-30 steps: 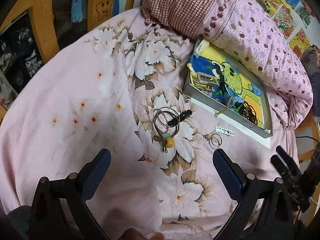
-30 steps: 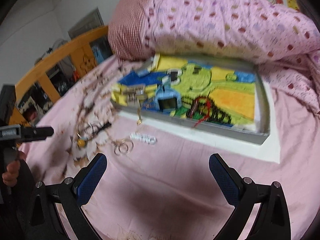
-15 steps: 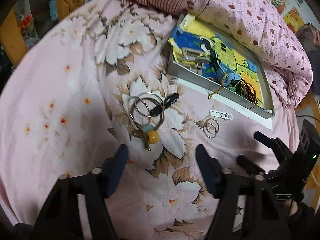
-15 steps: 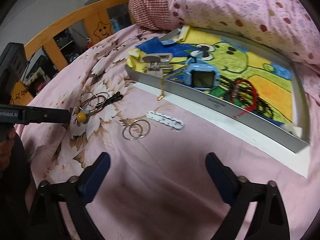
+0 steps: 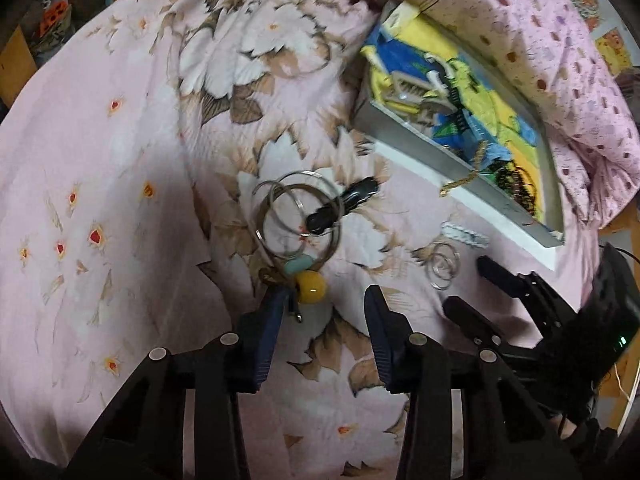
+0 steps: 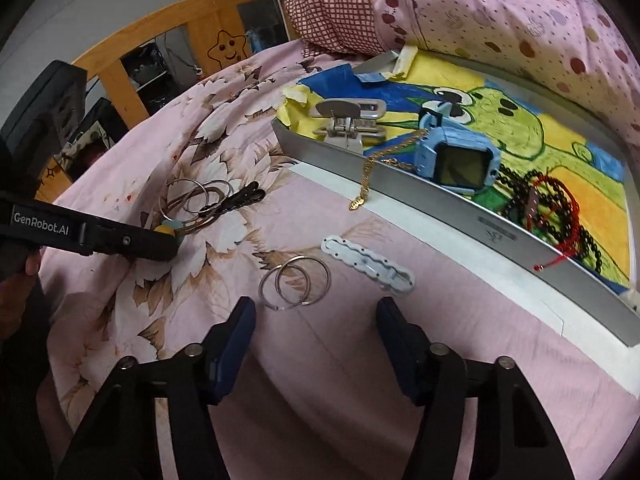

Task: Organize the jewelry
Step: 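Grasp the yellow-bead keyring with the left tool while the right tool grasps the metal rings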

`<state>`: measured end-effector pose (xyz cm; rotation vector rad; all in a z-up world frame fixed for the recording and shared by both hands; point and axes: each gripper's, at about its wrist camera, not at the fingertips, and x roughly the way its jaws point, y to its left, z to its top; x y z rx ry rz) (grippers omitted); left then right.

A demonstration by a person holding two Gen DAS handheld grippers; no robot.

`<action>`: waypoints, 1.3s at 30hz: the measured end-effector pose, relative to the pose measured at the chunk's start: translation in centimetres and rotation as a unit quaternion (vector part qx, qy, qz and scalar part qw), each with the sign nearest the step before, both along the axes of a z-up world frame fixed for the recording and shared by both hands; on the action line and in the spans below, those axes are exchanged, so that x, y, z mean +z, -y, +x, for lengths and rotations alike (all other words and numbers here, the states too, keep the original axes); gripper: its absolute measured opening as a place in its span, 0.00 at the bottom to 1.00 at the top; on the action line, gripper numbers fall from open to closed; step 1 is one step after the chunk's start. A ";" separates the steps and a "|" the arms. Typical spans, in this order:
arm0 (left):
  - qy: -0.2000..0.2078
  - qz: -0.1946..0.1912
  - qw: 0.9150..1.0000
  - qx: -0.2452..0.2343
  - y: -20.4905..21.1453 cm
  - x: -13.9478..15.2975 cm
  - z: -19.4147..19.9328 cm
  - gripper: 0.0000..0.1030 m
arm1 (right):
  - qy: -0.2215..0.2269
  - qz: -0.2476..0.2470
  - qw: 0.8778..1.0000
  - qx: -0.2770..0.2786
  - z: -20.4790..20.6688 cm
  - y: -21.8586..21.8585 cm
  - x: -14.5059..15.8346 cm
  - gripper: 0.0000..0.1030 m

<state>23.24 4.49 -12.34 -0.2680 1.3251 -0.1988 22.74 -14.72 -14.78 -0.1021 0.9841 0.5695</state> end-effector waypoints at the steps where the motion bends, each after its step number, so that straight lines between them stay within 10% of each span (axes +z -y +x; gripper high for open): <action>1: -0.005 0.000 1.000 0.003 0.0 -0.2 0.1 0.35 | 0.005 -0.004 1.000 0.001 0.1 -0.2 -0.1 0.54; 10: -0.008 0.005 1.000 0.025 -0.6 -0.6 0.6 0.32 | 0.025 -0.012 1.000 0.004 0.4 -1.0 -0.2 0.46; 18: 0.003 0.005 0.999 0.031 -0.5 -0.6 0.7 0.19 | 0.011 -0.004 1.000 -0.015 0.8 -0.4 0.0 0.10; 39: 0.100 0.024 0.992 -0.066 3.7 3.0 -1.4 0.18 | 0.018 0.025 0.998 -0.059 -0.9 1.8 2.5 0.03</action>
